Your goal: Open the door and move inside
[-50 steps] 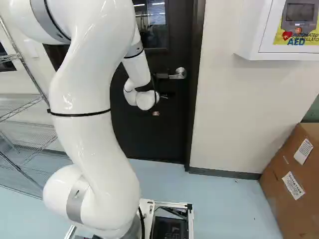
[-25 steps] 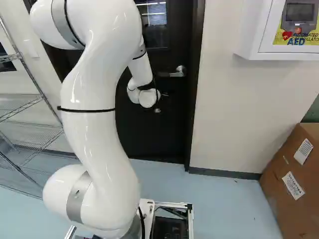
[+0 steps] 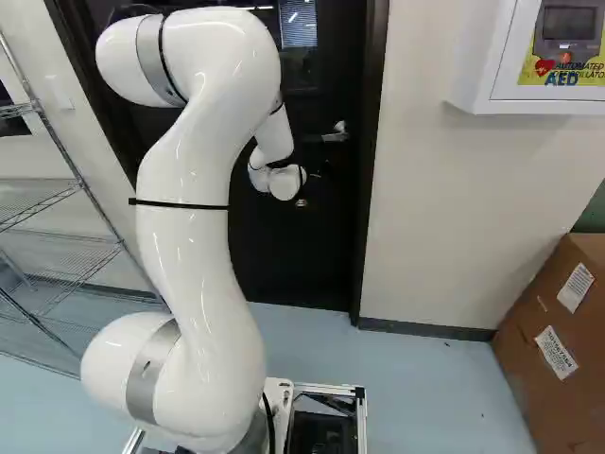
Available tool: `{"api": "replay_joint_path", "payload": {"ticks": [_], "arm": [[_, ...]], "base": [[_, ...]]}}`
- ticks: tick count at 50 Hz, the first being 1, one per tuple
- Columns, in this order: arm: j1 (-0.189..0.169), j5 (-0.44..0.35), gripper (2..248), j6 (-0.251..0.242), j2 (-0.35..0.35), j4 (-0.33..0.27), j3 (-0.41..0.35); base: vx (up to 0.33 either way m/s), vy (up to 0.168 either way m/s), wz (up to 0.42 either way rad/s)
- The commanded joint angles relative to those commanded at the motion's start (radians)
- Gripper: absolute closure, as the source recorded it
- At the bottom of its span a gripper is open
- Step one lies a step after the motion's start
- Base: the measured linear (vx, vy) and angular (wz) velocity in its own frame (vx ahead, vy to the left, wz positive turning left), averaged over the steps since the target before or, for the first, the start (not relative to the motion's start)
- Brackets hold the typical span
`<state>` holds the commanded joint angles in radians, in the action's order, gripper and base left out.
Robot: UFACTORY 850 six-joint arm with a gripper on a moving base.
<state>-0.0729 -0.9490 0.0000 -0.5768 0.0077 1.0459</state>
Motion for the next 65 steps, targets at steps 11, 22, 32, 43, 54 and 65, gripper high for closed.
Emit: {"api": "replay_joint_path", "payload": {"ticks": [11,22,32,43,54,65], "arm": [[0.002,-0.017,3,0.0,-0.051,0.0,0.069],[0.004,-0.02,3,0.0,-0.104,0.0,0.14],[0.005,-0.02,3,0.0,-0.152,0.0,0.208],[0.007,-0.02,3,0.0,-0.207,0.0,0.285],[0.01,-0.02,3,0.0,-0.265,0.0,0.366],[0.017,-0.02,3,0.0,-0.322,-0.002,0.449]], "base": [[0.0,0.0,0.0],[0.0,0.0,0.0],[0.0,0.0,0.0],[0.0,0.0,0.0],[0.0,0.0,0.0],[0.0,0.0,0.0]]}}
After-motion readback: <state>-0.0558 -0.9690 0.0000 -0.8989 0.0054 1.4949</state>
